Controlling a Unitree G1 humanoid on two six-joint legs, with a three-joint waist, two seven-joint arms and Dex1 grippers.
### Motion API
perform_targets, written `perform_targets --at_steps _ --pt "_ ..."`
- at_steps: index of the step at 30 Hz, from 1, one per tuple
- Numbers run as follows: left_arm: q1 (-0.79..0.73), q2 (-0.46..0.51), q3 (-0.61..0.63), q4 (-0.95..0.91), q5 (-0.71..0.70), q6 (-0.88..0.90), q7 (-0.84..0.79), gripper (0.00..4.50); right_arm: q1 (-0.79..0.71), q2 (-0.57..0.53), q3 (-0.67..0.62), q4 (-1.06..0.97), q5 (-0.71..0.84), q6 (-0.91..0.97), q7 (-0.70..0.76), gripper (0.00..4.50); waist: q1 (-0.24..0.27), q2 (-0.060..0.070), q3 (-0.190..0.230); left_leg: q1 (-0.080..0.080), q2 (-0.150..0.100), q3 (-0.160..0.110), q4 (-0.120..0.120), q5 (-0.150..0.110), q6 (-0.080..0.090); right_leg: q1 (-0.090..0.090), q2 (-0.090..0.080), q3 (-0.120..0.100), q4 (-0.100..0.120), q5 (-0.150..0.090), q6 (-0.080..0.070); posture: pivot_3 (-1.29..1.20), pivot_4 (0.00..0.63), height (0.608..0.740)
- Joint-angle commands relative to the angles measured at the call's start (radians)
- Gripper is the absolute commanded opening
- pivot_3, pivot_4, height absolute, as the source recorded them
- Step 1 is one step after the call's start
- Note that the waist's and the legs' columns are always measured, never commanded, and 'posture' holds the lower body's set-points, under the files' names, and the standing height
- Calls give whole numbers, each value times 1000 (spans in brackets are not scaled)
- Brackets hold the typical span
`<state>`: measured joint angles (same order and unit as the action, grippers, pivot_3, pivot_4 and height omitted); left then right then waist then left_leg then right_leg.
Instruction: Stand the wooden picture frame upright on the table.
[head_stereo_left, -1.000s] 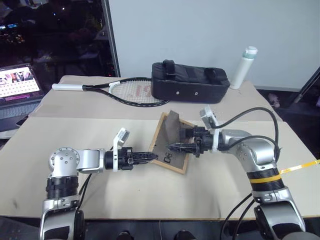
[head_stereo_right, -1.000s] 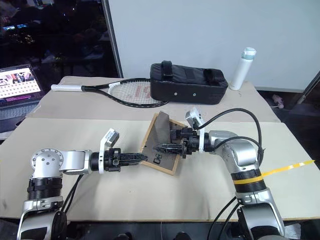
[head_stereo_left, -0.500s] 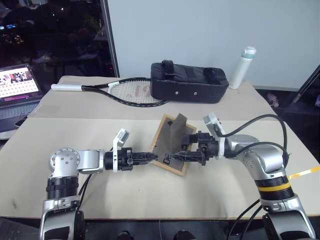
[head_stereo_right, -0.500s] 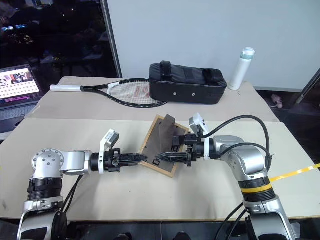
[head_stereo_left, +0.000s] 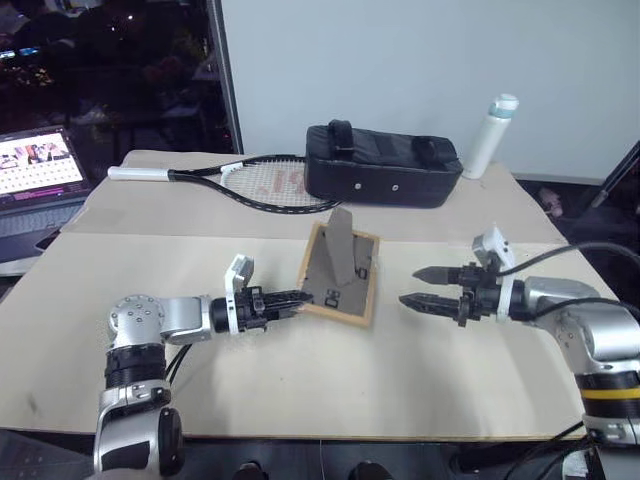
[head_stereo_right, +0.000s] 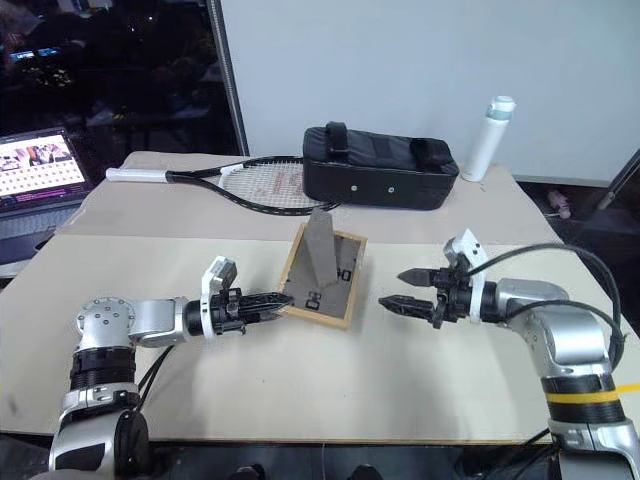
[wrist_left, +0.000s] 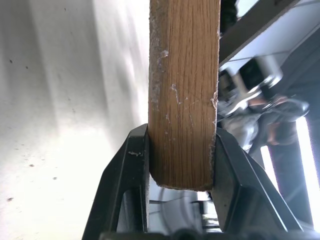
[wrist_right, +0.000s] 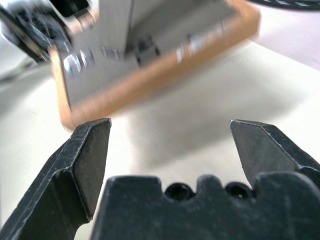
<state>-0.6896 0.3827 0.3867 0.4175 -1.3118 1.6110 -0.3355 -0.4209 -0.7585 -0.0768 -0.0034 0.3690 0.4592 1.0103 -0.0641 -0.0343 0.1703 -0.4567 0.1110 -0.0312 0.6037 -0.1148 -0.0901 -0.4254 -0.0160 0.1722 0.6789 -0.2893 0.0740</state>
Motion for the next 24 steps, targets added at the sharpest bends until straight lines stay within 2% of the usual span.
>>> perform_targets --at_steps 1,4,7,10,14,20,21,22,23,24 --pt "-17 30 -39 27 -151 3 22 1150 -3 -36 85 119 -393 -528 -278 4417 -5 0 0 0 0 0 0 0 0 0 0 0 0 0 0 0 150 696" --pt "-21 52 -87 62 -232 3 49 1150 -12 -36 123 188 -607 -873 -499 4417 -6 0 0 0 0 0 0 0 0 -1 0 0 0 1 0 0 150 696" --pt "-28 38 -122 56 -293 3 101 1150 -50 -23 156 226 -751 -1053 -648 4417 -4 0 0 0 0 0 0 0 0 0 0 0 0 0 0 0 150 696" --pt "-28 28 -137 43 -353 3 145 1150 -86 -9 181 244 -869 -1152 -775 4417 -2 0 0 0 0 0 0 0 0 0 0 0 0 1 0 0 150 696" --pt "-22 25 -156 27 -437 -22 219 1150 -115 -14 225 205 -1105 -1233 -964 4417 3 0 0 0 0 0 0 0 0 1 0 0 0 1 0 0 150 696" --pt "10 74 -222 -36 -590 -90 306 1150 -137 4 218 199 -1144 -1260 -1075 4417 14 0 0 0 -1 0 0 0 -1 1 -1 0 1 1 -1 0 150 696" --pt "16 84 -237 -44 -615 -104 318 1150 -135 2 221 207 -1134 -1267 -1073 3907 16 0 0 1 -1 0 0 0 -1 1 -1 0 1 2 -2 0 150 696" --pt "21 96 -250 -52 -638 -115 324 1150 -133 -2 223 214 -1130 -1272 -1076 3574 17 0 0 1 -1 -1 1 0 -1 1 -1 0 1 2 -2 0 150 696" --pt "26 108 -261 -67 -652 -125 325 1150 -131 -5 225 219 -1127 -1276 -1078 3487 19 0 0 1 -1 -1 1 0 -1 2 -1 0 1 2 -2 0 150 696" --pt "30 118 -269 -82 -659 -133 326 1150 -129 -6 224 225 -1123 -1279 -1080 3033 20 0 0 1 -1 -1 1 0 -1 2 -2 0 1 2 -2 0 150 696"
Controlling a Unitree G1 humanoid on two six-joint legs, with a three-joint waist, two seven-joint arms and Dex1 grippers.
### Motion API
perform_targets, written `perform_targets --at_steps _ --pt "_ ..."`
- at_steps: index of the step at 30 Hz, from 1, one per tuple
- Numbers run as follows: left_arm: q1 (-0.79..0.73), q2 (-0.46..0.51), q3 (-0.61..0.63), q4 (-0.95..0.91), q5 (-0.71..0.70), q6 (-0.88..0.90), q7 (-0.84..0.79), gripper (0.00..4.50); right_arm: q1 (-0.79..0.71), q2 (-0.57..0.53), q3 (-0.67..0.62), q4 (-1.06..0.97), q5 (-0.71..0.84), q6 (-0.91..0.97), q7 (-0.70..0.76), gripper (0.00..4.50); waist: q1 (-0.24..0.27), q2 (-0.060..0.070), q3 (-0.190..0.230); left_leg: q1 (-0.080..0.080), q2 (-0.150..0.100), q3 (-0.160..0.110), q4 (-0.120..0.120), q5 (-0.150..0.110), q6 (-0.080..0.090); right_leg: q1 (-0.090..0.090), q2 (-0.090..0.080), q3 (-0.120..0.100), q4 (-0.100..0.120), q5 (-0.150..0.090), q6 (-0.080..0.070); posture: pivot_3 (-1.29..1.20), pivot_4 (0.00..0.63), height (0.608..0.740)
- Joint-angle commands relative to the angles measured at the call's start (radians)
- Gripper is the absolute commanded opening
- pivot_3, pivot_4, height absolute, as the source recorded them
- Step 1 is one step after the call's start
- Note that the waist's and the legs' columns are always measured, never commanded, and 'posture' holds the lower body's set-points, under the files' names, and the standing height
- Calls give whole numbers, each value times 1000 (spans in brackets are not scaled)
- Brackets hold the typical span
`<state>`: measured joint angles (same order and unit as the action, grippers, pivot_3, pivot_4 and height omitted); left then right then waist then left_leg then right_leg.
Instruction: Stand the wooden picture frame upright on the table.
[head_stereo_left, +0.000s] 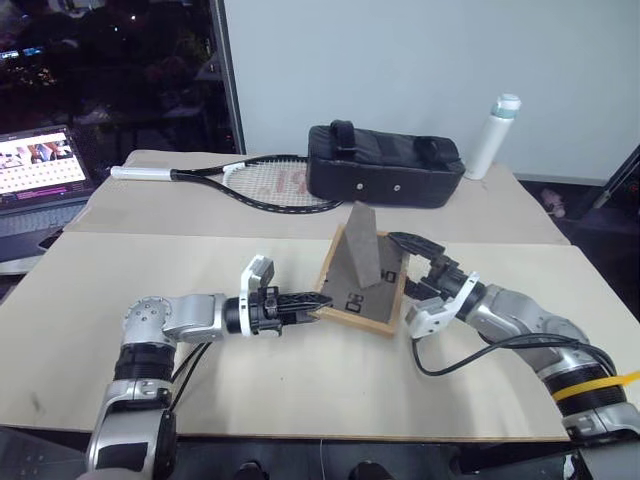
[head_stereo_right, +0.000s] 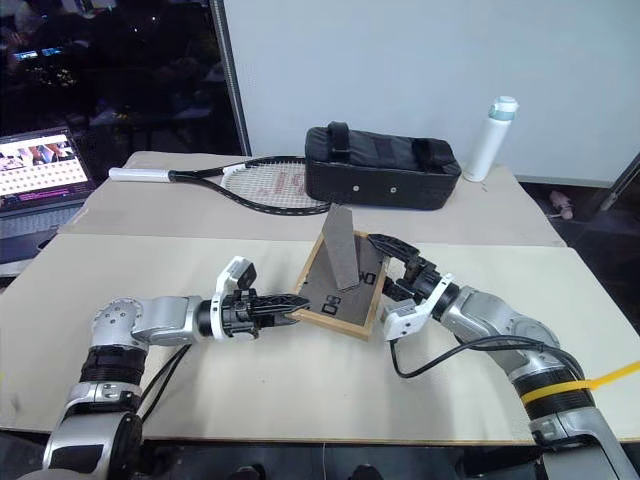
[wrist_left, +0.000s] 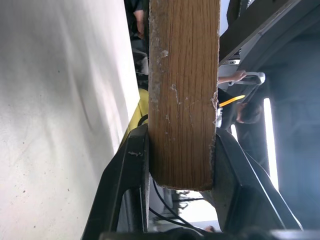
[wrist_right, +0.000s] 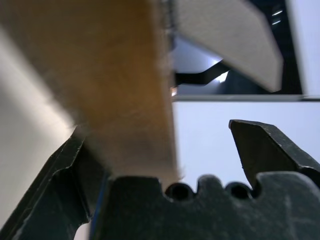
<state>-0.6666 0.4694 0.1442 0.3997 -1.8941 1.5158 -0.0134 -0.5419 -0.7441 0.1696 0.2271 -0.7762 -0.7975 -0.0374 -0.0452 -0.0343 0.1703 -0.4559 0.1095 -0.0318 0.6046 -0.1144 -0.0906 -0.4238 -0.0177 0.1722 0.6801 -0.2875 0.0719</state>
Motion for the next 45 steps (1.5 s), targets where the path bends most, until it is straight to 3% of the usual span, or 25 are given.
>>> perform_targets --at_steps 1,5,9,11,12,16,18,19,22,25,27,30,33,39,45 --pt "10 37 -30 -72 -78 -45 0 1150 -7 -21 -23 -3 22 -24 -35 2665 2 0 0 0 -1 0 0 0 0 0 -1 0 0 0 0 0 150 696" --pt "9 55 -33 -90 -78 -63 -29 1150 -4 -19 -27 3 35 -25 -30 1359 4 0 0 0 -5 0 2 0 0 1 -5 0 1 0 0 0 150 696" --pt "34 60 -36 -145 -78 -115 -22 1150 -1 -25 -29 1 48 -31 -21 1277 2 0 0 0 -6 0 2 0 0 1 -6 0 1 0 1 0 150 696" --pt "58 60 -40 -171 -58 -145 -16 2133 -2 -29 -30 4 56 -36 -16 1277 2 0 0 0 -6 0 2 0 0 2 -6 0 1 0 0 0 150 696" --pt "70 63 -41 -194 -42 -151 -27 2276 -3 -30 -30 6 58 -38 -14 1271 3 0 0 0 -6 0 2 0 0 2 -6 0 1 0 0 0 150 696" --pt "104 127 1 -274 12 -160 -111 3776 -13 -34 -23 29 81 -42 9 1223 0 0 0 0 -6 0 2 0 0 2 -6 0 1 0 0 0 150 696" --pt "130 183 57 -341 106 -194 -196 4416 -22 -31 -17 57 118 -39 39 1222 -2 0 0 0 -6 0 2 0 0 2 -6 0 1 0 0 0 150 696" --pt "147 214 82 -380 165 -219 -248 4500 -29 -27 -11 79 160 -37 71 1222 -3 0 0 0 -6 0 2 0 0 1 -6 0 1 0 0 0 150 696" --pt "227 285 125 -518 371 -341 -435 4500 -55 1 21 175 364 -6 261 1221 -5 0 0 0 -6 0 2 0 0 2 -7 0 1 0 0 0 150 696" --pt "314 305 124 -610 528 -462 -590 4500 -52 96 -14 223 778 204 600 1220 -11 0 0 2 -6 0 2 0 0 6 -7 -1 0 0 0 0 150 696" --pt "346 288 101 -634 624 -533 -617 4500 -70 150 -60 208 976 463 765 1219 -12 -1 1 3 -6 0 2 0 0 8 -7 -1 0 1 -1 0 150 696" --pt "345 241 66 -648 744 -615 -597 4500 -127 195 -128 187 1164 828 844 1218 -6 0 1 3 -6 -2 4 0 1 8 -7 -3 0 1 0 0 150 696" --pt "331 205 56 -639 796 -645 -597 4500 -172 197 -122 176 1216 1085 903 1217 -1 0 1 0 -6 -1 4 1 2 4 -7 -3 1 1 0 0 150 696" --pt "355 166 46 -659 908 -729 -622 4500 -211 258 -153 222 1272 1376 905 1216 -2 0 1 0 -6 -1 0 0 2 2 -7 -3 1 0 -1 0 150 696" --pt "342 125 61 -635 908 -713 -630 4500 -198 302 -198 251 1270 1447 892 1214 -1 0 1 -1 -6 -1 2 0 2 2 -7 -3 1 -1 2 0 150 696"
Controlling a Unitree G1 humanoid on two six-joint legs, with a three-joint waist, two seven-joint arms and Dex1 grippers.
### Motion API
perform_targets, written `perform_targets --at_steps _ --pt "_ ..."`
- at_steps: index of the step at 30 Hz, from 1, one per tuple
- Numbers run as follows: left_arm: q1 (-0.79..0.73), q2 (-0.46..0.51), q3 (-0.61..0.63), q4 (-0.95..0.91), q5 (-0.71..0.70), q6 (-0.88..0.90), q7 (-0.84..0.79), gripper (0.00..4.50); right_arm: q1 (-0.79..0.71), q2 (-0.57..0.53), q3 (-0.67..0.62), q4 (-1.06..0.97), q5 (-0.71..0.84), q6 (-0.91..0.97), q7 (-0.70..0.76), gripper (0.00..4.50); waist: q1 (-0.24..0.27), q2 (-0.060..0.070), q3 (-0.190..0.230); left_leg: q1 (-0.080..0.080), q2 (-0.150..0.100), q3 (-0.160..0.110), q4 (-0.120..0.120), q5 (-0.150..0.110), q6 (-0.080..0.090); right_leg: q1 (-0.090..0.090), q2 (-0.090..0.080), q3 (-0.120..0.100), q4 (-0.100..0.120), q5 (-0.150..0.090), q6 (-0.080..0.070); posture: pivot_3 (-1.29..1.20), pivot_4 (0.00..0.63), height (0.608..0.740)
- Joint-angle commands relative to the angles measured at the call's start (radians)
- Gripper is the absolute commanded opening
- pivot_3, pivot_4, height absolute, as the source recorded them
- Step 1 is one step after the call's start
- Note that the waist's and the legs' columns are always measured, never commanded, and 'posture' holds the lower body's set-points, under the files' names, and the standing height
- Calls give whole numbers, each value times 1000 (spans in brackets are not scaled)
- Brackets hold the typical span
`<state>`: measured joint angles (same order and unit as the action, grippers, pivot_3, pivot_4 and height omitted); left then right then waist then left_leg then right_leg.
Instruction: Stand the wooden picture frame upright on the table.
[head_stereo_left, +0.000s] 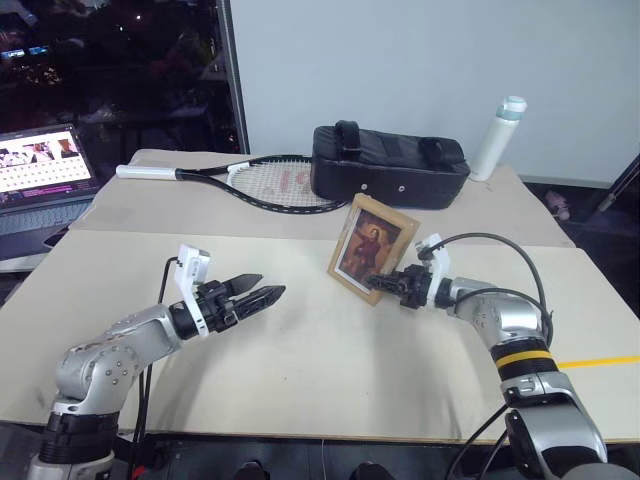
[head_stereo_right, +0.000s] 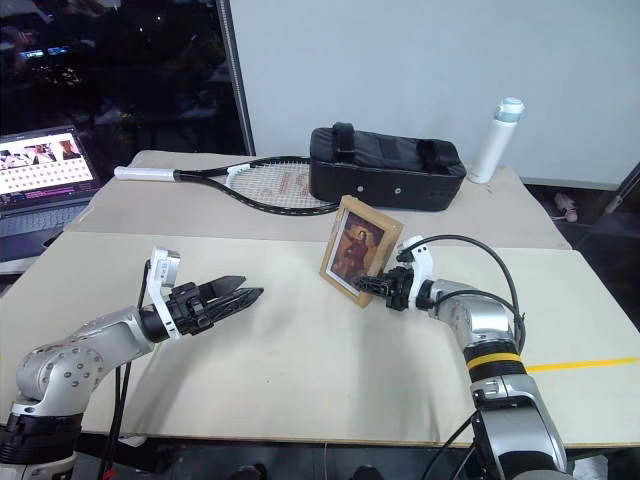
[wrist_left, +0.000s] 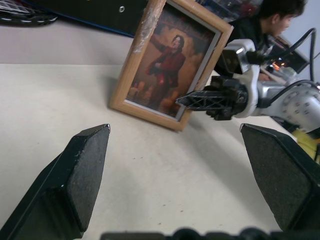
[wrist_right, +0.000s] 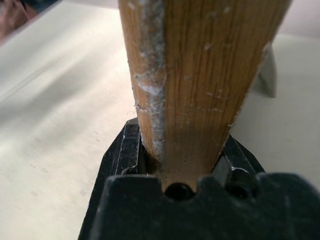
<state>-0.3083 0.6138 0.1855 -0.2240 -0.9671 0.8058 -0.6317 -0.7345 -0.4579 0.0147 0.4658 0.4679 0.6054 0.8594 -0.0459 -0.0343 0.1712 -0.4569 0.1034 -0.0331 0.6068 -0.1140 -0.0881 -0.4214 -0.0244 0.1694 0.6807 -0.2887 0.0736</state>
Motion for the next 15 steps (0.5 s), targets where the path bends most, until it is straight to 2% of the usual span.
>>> perform_targets --at_steps 1,7,13,15 --pt "-18 -23 20 -11 -16 -1 -12 4500 -3 20 -47 15 26 53 -1 1214 -1 0 0 0 0 0 0 0 0 0 0 0 0 -1 3 0 150 696" --pt "-27 -12 -1 -9 20 8 -47 4500 47 27 -32 -65 50 161 39 1213 -1 0 0 0 0 0 1 0 0 1 0 0 0 -1 4 0 150 696" --pt "-22 5 -40 0 96 -20 -87 4500 58 52 -64 -118 93 236 18 1213 -3 0 0 0 0 0 1 0 0 0 0 0 0 -2 4 0 150 696" --pt "-21 6 -43 3 110 -20 -95 4500 58 52 -69 -132 99 255 17 2239 -4 0 0 0 0 0 0 0 0 0 0 0 0 -2 4 0 150 696"
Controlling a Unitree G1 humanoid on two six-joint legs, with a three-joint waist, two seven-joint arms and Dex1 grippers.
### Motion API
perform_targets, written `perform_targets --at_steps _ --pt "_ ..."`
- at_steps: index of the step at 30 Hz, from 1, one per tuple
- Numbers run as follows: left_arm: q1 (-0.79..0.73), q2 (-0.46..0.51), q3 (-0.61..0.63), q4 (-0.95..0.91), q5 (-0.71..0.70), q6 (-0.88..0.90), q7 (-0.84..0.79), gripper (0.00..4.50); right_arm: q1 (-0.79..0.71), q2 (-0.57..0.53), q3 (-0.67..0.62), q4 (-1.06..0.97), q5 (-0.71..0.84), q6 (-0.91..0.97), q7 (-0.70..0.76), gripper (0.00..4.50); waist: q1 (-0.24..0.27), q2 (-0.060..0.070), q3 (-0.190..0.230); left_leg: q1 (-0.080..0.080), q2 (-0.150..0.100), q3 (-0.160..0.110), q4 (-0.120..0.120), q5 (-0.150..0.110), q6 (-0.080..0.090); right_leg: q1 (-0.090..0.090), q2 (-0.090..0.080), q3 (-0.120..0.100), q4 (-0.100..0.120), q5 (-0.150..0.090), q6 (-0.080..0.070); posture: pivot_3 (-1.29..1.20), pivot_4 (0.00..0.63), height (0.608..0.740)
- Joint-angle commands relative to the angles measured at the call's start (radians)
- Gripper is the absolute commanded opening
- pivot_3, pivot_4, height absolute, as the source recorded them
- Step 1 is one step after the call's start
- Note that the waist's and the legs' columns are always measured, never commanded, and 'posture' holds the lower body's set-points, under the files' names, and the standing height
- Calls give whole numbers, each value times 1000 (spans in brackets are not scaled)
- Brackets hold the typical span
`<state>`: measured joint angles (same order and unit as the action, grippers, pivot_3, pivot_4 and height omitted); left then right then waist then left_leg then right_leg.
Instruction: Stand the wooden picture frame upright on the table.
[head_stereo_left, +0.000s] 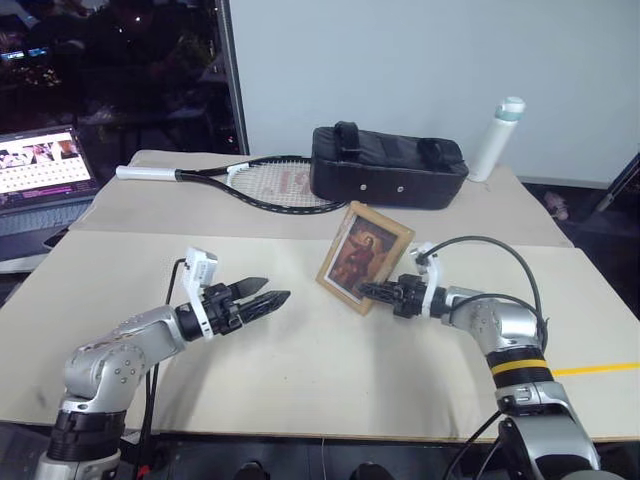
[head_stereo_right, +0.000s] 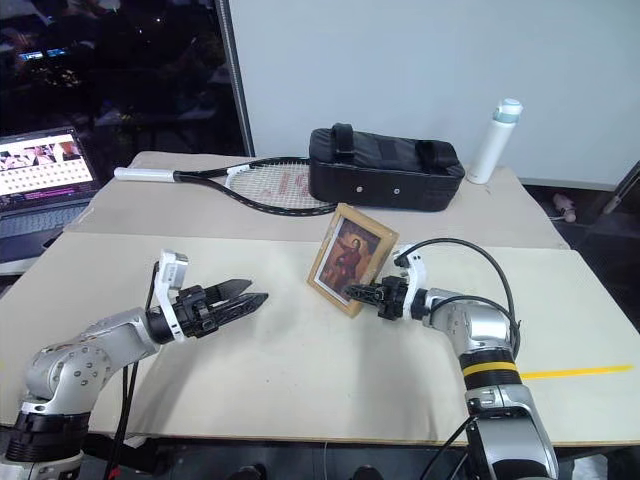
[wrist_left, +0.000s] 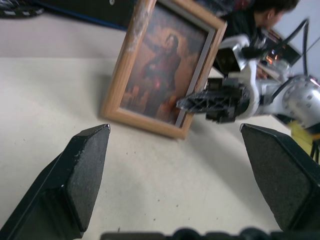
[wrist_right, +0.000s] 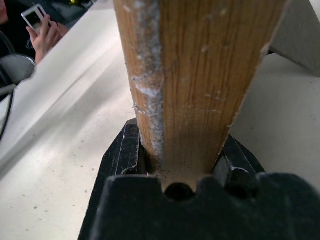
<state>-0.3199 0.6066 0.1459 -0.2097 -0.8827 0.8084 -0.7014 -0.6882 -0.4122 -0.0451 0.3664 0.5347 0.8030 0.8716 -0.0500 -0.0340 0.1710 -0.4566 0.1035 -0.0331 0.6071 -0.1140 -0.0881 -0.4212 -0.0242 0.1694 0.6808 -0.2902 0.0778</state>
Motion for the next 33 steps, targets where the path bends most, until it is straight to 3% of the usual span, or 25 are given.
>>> perform_targets --at_steps 1,7,11,14,16,19,27,33 --pt "-9 12 -8 -9 37 -26 -31 4500 12 6 -16 -45 40 67 8 2550 0 0 0 0 0 0 0 0 0 0 0 0 0 0 0 0 150 696" --pt "-13 10 -38 30 130 -73 -62 4500 42 -39 -66 -122 76 107 13 4448 4 0 0 -1 0 0 0 0 0 -1 0 0 0 0 0 0 150 696" --pt "-10 7 -32 71 185 -119 -69 4500 181 -158 -76 -277 77 64 97 4448 11 0 0 -1 0 0 -1 0 0 0 0 0 -1 0 0 0 150 696" --pt "4 2 -40 101 249 -168 -50 4500 354 -272 9 -419 -86 -248 190 4448 15 0 0 -2 -1 0 -1 -1 1 0 -1 0 -2 -2 1 0 150 696" --pt "24 -5 -50 117 281 -206 -63 4500 459 -295 -7 -476 -142 -386 176 4448 8 0 0 -2 0 0 -1 -2 1 -1 -1 0 -3 -2 1 0 150 696" --pt "43 -32 -69 157 365 -294 -37 4500 568 -238 -105 -504 -157 -518 77 4448 -4 0 0 0 0 0 0 -2 1 0 -1 0 -2 -2 1 0 150 696" --pt "25 -131 -113 260 606 -537 136 4500 536 -114 -244 -341 -301 -701 -310 4448 -9 0 -1 0 -1 0 4 0 1 2 -1 0 -2 3 2 0 150 696" --pt "-11 -181 -94 288 592 -570 124 4500 585 -43 -222 -359 -311 -731 -368 4448 0 0 -1 0 -1 0 -1 0 1 0 -1 0 -2 1 0 0 150 696"
